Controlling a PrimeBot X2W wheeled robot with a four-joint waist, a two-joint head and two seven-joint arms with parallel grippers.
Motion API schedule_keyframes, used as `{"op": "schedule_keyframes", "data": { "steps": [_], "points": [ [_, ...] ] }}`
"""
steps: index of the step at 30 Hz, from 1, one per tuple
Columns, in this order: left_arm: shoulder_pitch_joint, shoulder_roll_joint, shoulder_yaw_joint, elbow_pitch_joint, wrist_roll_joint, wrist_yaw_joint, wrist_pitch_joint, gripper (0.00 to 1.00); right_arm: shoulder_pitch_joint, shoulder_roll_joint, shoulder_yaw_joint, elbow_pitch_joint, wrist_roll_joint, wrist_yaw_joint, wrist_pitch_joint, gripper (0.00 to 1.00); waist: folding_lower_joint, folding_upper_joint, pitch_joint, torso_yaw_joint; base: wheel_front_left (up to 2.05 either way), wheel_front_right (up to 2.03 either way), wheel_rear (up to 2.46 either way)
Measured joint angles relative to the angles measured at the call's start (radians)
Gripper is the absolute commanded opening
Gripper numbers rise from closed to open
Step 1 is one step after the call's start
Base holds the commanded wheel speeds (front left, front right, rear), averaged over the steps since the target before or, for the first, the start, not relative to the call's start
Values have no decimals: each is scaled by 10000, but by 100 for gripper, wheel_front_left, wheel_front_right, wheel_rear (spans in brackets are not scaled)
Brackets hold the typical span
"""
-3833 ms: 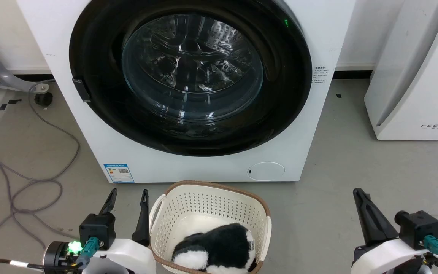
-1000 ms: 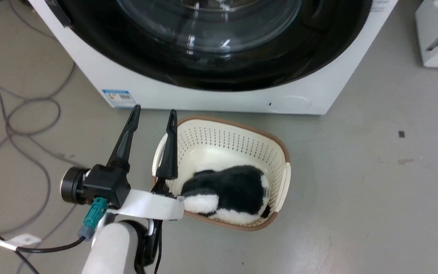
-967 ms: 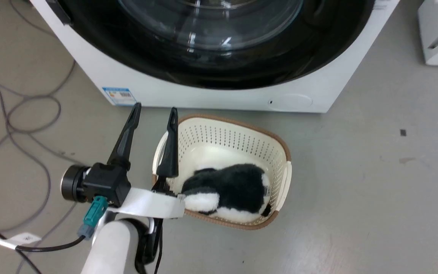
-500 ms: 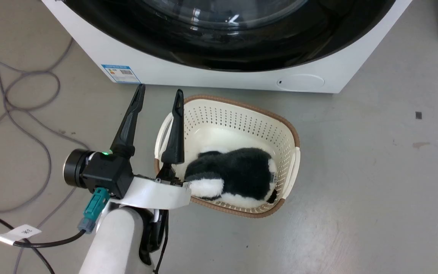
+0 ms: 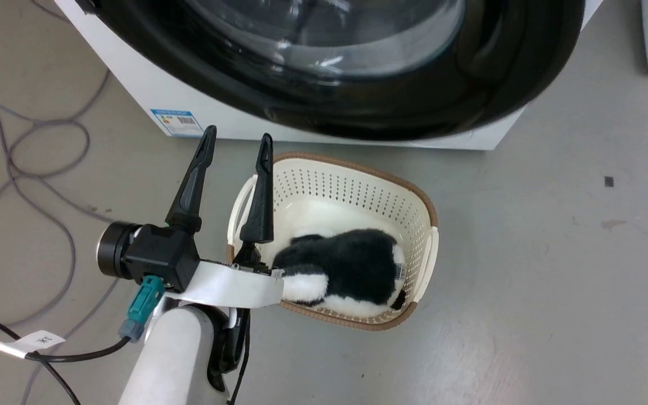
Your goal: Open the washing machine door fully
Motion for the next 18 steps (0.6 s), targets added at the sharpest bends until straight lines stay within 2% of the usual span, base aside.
{"op": "schedule_keyframes", "data": {
  "steps": [18],
  "points": [
    [1199,10,290,1032,562,-299,-10,100,3126,17,84,-1567,646,0,1315,0,0,0,-1737,90,0,0,0]
  ]
}}
